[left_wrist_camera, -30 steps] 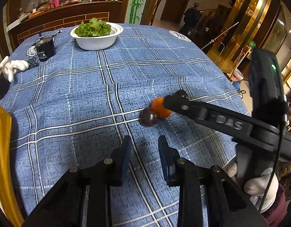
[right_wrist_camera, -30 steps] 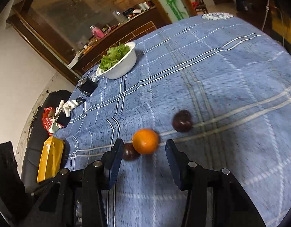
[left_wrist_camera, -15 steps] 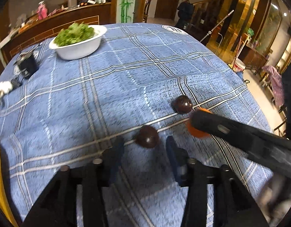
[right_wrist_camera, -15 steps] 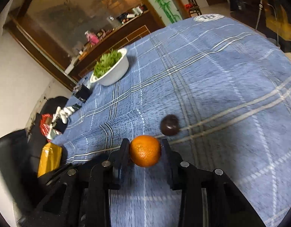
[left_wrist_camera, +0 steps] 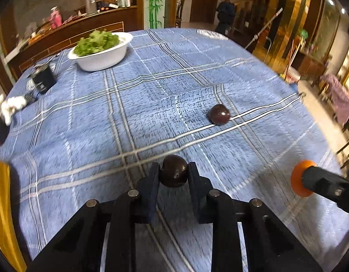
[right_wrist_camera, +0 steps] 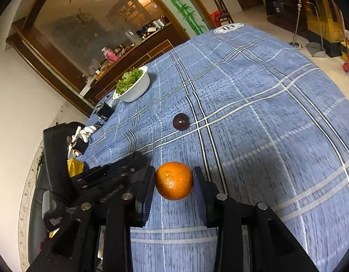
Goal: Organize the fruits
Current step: 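Carry the plum and mandarin over the tray and open both tools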
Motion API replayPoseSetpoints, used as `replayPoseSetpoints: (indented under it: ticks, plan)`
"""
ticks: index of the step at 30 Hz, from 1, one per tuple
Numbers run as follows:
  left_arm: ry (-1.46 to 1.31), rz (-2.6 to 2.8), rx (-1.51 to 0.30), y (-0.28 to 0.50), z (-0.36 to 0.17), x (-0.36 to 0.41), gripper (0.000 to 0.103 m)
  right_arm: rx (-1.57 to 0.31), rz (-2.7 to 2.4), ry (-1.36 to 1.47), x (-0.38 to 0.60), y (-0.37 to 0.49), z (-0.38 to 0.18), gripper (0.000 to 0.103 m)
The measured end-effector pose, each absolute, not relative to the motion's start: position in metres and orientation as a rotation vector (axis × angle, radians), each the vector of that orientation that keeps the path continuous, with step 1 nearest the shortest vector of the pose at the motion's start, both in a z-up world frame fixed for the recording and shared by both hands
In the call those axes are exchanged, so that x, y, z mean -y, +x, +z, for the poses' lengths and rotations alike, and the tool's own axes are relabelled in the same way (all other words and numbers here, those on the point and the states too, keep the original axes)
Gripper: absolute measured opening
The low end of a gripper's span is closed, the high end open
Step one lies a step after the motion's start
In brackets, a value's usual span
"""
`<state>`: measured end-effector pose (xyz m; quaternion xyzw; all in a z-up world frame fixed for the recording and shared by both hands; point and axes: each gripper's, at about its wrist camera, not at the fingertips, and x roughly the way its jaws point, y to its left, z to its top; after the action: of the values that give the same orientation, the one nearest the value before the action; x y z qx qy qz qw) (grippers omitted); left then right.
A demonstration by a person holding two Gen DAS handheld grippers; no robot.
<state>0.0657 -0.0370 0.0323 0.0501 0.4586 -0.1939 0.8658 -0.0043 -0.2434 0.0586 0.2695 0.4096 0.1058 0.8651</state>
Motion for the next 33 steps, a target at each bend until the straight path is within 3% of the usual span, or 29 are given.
replayPoseSetpoints:
  ticks: [11, 18, 27, 33]
  plan:
    - [-0.113, -0.498, -0.851, -0.028, 0.092, -0.019, 0.024, -0.832, 0.243, 0.562, 0.222, -0.052, 0.075, 0.036]
    - [-0.267, -0.392, -0.743, -0.074, 0.116, -0.112, 0.024, -0.808, 0.34, 0.475, 0.162, -0.074, 0.106, 0.037]
    - [-0.455, -0.039, -0.745, -0.088, 0.1, -0.274, 0.024, -0.822, 0.551, 0.336, 0.035, -0.078, 0.131, 0.038]
    - [-0.548, 0.029, -0.751, -0.089, 0.077, -0.321, 0.024, -0.899, 0.665, 0.221, -0.057, -0.07, 0.111, 0.038]
